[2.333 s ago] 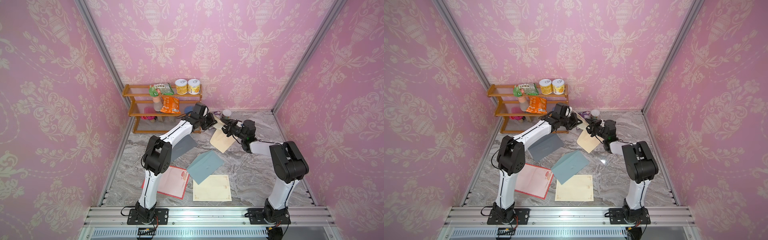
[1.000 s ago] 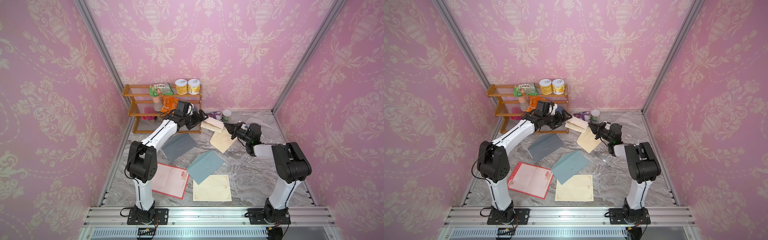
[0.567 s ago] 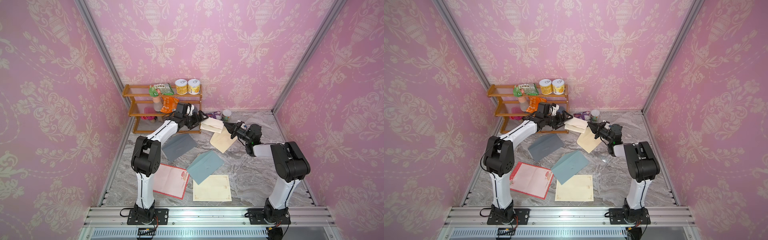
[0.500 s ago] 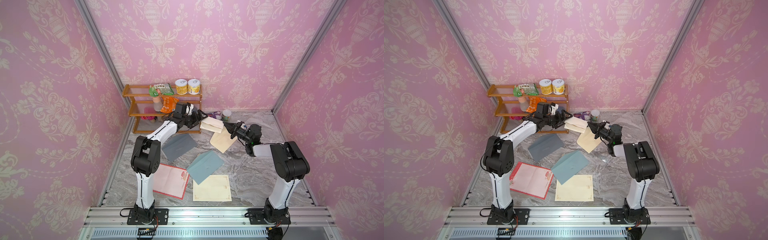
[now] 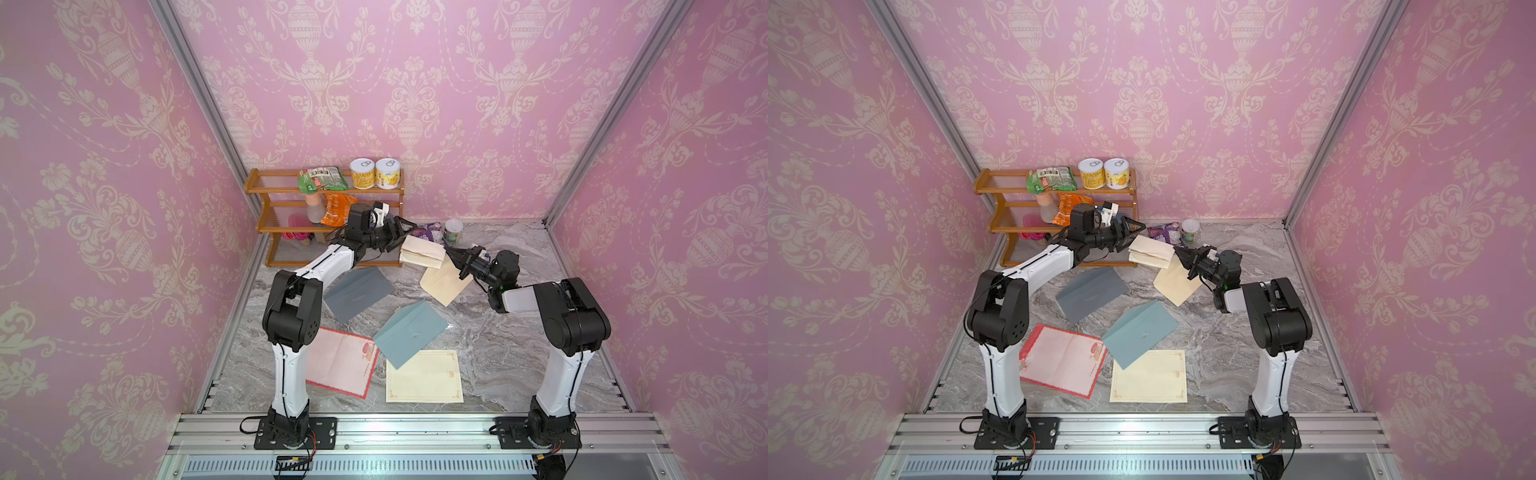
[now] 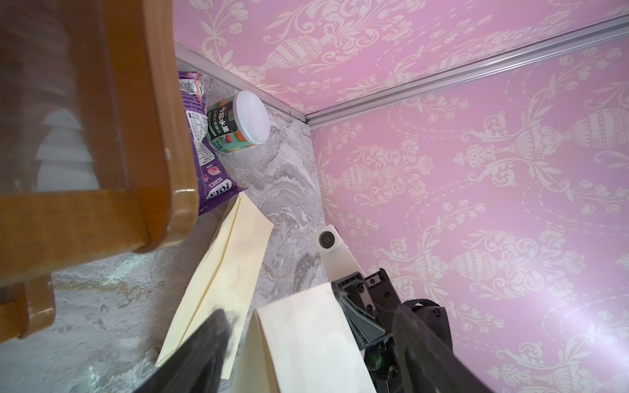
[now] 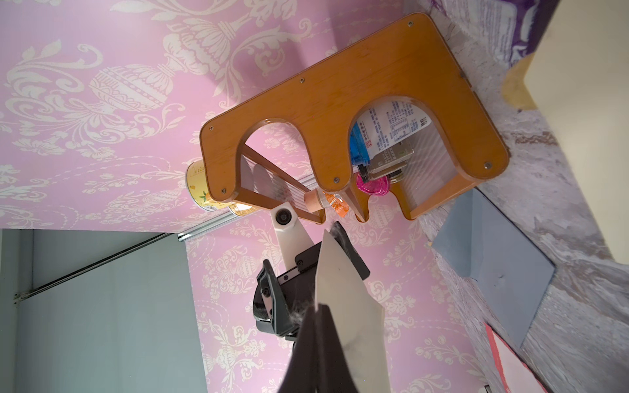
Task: Fold the letter paper in half and place it into the envelope
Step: Fold the letter paper at the center of the board.
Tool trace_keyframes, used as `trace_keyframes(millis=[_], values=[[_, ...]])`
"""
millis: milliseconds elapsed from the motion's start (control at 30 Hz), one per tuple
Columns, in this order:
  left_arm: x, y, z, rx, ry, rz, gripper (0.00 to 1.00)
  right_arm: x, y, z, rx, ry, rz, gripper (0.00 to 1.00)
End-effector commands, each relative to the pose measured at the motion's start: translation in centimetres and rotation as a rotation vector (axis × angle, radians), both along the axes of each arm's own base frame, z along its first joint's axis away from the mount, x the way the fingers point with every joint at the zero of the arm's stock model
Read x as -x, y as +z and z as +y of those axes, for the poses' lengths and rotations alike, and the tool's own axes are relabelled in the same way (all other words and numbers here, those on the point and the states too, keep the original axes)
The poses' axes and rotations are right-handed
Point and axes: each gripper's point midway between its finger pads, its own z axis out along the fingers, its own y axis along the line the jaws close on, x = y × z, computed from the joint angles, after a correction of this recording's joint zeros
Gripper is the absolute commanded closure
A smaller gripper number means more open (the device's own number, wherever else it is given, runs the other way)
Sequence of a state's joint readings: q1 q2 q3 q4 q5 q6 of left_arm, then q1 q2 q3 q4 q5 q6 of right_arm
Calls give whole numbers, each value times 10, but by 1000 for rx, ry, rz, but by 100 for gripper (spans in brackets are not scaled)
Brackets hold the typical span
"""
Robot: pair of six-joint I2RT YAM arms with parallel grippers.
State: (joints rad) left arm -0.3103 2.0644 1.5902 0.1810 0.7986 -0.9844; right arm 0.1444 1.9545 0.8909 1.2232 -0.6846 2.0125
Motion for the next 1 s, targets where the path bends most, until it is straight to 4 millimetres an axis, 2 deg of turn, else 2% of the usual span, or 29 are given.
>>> trace_keyframes(millis=[0, 33, 167, 233, 433, 500, 667, 700, 733, 767, 867, 967], values=[[0, 0, -3, 38, -38, 8, 25, -3, 7, 3, -12, 19, -38, 100], [1, -1, -3, 39, -41, 11, 27, -3, 6, 3, -13, 21, -39, 100], [2, -2, -2, 47, -46, 16, 45, -4, 6, 2, -22, 23, -40, 100], [4, -4, -3, 48, -52, 24, 46, -4, 5, 2, -23, 25, -40, 100], [6, -4, -4, 58, -59, 28, 72, -5, 4, 2, -25, 30, -42, 100], [7, -5, -3, 60, -61, 33, 77, -5, 4, 2, -24, 33, -43, 100], [8, -6, -4, 63, -68, 41, 96, -6, 7, 2, -25, 35, -51, 100], [8, -6, -4, 63, -68, 43, 100, -7, 8, 1, -25, 33, -53, 97], [7, -5, -4, 62, -64, 44, 100, -6, 9, 1, -24, 34, -56, 87], [6, -6, -4, 61, -57, 48, 100, -6, 9, 1, -23, 32, -56, 70], [-2, -3, -1, 72, -10, 60, 100, -5, 7, -3, -19, 1, -37, 2], [-12, 0, 2, 91, 62, 72, 100, -2, 0, -3, 5, -41, 10, 0]])
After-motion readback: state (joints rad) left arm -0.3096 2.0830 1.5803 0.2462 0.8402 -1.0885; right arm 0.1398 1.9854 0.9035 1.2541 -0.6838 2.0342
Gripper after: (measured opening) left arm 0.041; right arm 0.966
